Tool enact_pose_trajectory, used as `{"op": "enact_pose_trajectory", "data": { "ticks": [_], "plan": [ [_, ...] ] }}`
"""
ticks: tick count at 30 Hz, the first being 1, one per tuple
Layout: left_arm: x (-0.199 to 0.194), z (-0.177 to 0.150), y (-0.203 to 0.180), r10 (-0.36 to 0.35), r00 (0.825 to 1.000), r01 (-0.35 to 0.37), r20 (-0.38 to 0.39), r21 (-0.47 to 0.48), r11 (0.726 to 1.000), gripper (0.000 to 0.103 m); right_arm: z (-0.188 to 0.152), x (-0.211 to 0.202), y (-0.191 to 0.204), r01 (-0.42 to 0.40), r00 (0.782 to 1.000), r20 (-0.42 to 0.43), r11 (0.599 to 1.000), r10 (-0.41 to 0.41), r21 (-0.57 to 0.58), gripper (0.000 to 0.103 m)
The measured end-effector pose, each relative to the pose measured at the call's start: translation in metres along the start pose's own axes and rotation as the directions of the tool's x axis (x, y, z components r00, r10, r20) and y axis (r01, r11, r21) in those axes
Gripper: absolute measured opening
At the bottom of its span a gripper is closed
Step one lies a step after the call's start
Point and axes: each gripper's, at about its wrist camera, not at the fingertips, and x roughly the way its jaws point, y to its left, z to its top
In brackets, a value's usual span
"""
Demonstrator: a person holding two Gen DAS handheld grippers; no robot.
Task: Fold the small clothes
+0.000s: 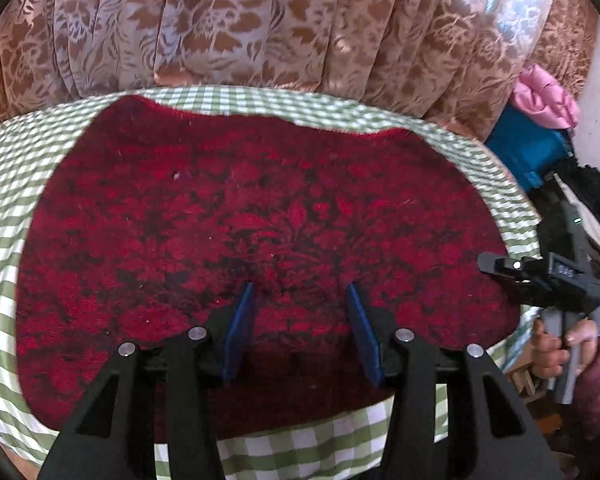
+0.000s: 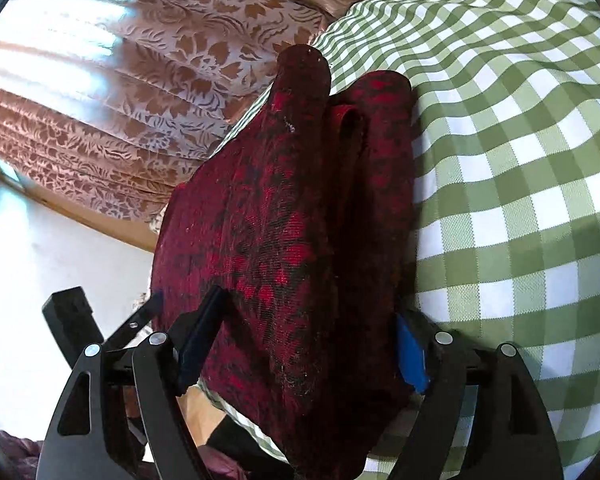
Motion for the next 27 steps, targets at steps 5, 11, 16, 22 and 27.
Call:
{"op": "enact_pose_trajectory", "data": {
  "ticks": [5, 11, 16, 22, 27],
  "plan": [
    [0.006, -0.003, 0.007, -0.028, 1.000, 0.028, -0.012, -0.026, 0.999, 0.047, 0.003, -0.004, 0.019, 0.030, 0.999, 0.013, 0.998, -0.029, -0.051, 0.045],
    [0.010, -0.001, 0.018, -0.101, 0.995, 0.099, -0.017, -0.099, 0.990, 0.046, 0.010, -0.026, 0.072, -0.014, 0.999, 0.045, 0.990, 0.020, -0.142, 0.034],
    [0.012, -0.002, 0.026, -0.149, 0.989, 0.147, -0.001, -0.142, 0.979, 0.046, 0.024, -0.021, 0.140, -0.066, 0.995, 0.055, 0.967, 0.082, -0.245, 0.029],
    [0.013, -0.005, 0.042, -0.220, 0.975, 0.220, 0.025, -0.213, 0.952, 0.040, 0.030, 0.024, 0.228, -0.091, 0.996, -0.015, 0.916, 0.092, -0.390, 0.027],
    [-0.012, -0.006, 0.074, -0.267, 0.964, 0.259, -0.002, -0.239, 0.936, 0.027, 0.023, 0.082, 0.272, -0.016, 0.998, -0.065, 0.879, -0.017, -0.476, 0.026]
  ]
}}
